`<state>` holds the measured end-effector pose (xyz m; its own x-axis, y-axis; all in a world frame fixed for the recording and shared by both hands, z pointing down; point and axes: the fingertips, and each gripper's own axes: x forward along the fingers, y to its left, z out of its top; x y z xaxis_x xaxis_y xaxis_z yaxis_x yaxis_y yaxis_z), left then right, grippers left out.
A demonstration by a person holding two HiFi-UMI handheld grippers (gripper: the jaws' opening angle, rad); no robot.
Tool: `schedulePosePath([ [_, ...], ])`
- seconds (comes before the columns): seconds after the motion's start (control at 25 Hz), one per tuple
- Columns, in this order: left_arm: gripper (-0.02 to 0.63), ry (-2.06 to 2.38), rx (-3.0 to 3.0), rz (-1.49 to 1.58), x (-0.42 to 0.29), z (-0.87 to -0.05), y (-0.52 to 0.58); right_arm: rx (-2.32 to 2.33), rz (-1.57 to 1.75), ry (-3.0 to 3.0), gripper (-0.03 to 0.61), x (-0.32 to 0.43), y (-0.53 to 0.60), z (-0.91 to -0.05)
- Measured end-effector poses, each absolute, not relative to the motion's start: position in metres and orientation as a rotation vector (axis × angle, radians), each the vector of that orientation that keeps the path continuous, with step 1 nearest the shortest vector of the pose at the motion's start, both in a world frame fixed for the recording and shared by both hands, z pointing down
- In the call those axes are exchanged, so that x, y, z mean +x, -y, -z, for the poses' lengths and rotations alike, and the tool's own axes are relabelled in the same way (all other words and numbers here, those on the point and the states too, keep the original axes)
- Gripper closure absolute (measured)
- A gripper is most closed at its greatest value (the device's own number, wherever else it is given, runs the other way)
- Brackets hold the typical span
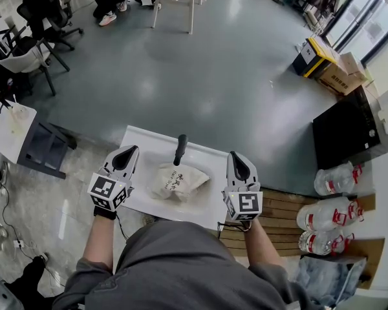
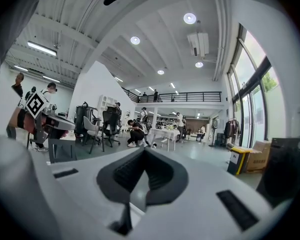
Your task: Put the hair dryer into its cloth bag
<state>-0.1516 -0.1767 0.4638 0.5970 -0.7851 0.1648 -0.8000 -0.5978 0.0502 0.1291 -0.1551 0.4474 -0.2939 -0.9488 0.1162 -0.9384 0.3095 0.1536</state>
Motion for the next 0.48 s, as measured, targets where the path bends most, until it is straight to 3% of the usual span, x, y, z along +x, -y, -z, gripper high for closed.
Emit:
schedulePosePath([
  [0.48, 0.613, 1.345, 2.699, -0.196, -0.1479, -0.4637, 0.1788, 1.731, 0.075, 2.388, 0.578, 0.1315, 0.1582, -0.4504],
])
